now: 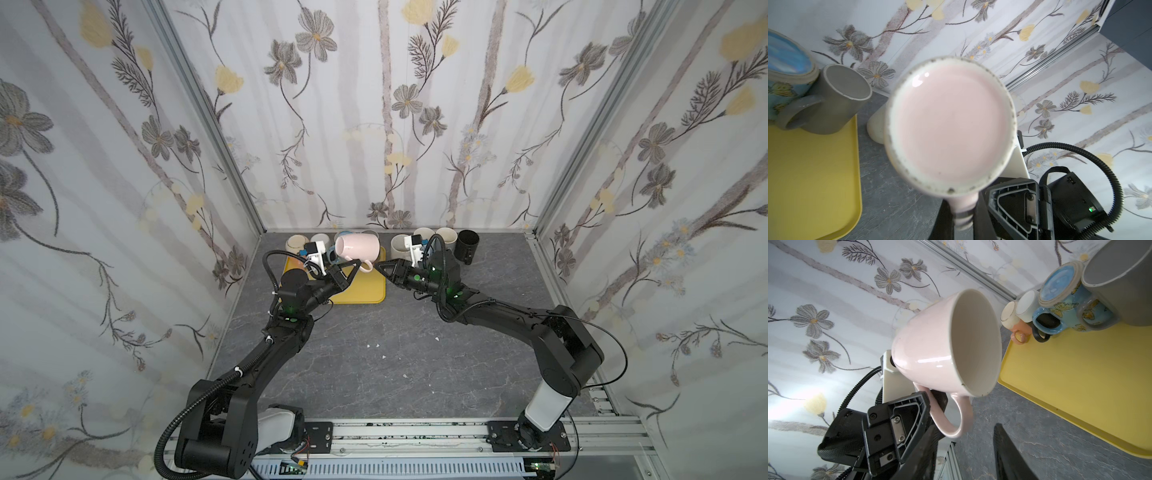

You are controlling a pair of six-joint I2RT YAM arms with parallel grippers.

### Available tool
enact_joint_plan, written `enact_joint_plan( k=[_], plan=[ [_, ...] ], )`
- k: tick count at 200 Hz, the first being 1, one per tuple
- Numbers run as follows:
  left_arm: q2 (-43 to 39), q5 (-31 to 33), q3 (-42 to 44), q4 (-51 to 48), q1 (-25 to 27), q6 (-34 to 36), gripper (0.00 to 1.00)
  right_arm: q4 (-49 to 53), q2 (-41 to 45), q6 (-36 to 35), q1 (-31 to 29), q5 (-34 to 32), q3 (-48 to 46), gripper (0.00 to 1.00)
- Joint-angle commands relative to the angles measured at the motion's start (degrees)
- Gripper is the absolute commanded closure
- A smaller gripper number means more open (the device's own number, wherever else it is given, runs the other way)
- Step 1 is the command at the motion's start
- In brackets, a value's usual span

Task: Turn the mug right side up
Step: 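Grasp the pink mug's handle with the right gripper while the left holds it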

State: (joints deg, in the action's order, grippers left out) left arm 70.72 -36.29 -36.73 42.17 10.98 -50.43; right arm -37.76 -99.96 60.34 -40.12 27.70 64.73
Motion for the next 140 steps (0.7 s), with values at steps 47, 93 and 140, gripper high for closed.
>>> enact_joint_plan(
  k=[47, 93, 140],
  plan=[
    [1.2, -5.3, 1.2, 19.9, -0.1, -10.6, 1.0, -8.0, -2.9, 6.3, -0.5, 5.1, 3.4, 0.56],
    [3.1, -6.8, 2.0, 25.1, -0.1, -13.8, 1.0, -14.1, -4.5, 11.2, -0.6, 7.2, 5.2, 0.64],
    [3.6, -7.3, 3.2, 24.3, -0.1, -14.0, 1.0, -14.9, -3.5, 11.0, -0.7, 6.8, 4.6, 0.97]
  ],
)
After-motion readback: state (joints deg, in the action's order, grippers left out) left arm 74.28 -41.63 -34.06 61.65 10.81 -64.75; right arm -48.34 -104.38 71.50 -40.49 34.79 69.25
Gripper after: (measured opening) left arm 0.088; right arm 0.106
